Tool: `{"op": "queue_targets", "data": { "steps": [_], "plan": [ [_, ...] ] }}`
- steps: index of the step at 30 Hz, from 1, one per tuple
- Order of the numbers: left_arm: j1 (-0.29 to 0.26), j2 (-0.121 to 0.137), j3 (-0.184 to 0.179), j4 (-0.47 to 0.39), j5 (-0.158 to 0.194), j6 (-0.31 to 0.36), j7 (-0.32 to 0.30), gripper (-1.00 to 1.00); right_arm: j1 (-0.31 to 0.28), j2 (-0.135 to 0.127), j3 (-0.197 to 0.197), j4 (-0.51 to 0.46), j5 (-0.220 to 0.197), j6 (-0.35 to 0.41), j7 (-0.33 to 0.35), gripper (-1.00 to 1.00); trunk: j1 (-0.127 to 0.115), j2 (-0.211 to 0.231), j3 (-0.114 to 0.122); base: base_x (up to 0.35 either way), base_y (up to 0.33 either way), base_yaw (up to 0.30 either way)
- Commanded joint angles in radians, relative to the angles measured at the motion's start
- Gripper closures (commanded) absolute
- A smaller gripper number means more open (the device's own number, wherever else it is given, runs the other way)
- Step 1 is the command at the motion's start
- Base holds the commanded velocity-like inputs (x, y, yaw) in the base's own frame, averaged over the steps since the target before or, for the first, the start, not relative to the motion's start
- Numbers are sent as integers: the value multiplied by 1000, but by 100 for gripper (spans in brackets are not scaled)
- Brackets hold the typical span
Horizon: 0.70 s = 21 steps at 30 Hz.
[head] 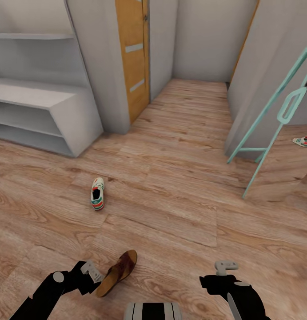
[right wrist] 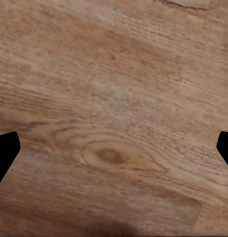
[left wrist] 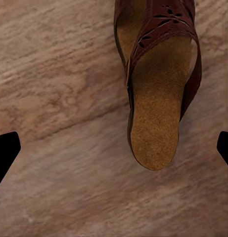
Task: Pick up the two gym shoes and the two sandals from the corridor floor and place them onto the hallstand (shoe rack) in the corridor, making sure they are on the rack and not on the floor. Arrange them so the two gym shoes are next to each other and the two sandals are next to each other.
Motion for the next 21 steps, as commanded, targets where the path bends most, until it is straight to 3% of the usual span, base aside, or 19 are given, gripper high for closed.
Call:
{"op": "queue_targets", "data": {
  "steps": [1,21],
  "plan": [
    [0,1,-2,-2,-4,6,-4,-100,-1,-1,2,-1,0,5,-1,-100,0,0,-1,0,0,-130],
    [0,3,-2,2,-2,7,-4,-100,-1,-2,2,-1,0,5,-2,-100,0,0,-1,0,0,-20]
  ]
}}
